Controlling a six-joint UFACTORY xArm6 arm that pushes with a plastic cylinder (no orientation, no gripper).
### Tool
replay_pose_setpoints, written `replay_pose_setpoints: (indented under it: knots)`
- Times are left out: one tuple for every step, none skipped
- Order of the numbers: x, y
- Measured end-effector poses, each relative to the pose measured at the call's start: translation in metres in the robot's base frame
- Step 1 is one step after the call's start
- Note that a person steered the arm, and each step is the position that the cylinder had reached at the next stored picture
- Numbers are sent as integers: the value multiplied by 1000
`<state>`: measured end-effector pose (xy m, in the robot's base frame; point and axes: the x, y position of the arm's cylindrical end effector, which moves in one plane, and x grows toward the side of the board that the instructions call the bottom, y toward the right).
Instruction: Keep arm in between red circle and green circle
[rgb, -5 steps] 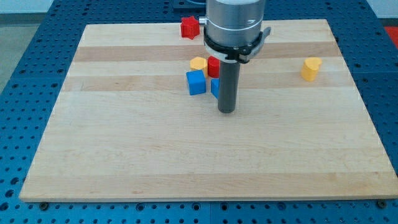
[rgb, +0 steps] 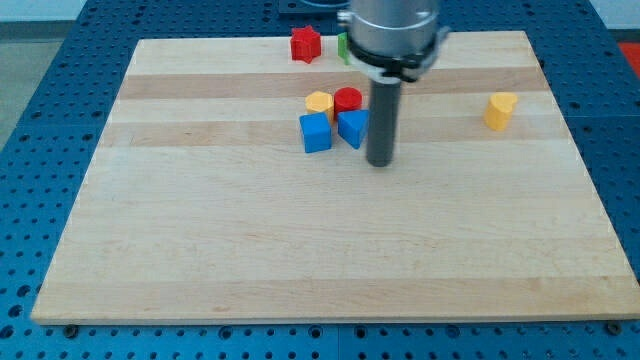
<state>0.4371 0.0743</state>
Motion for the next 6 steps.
replay_pose_setpoints:
  knots:
    - [-28,16]
    - [-86,16]
    - [-121,15]
    - [-132,-14]
    - [-132,-18]
    - [-127,-18]
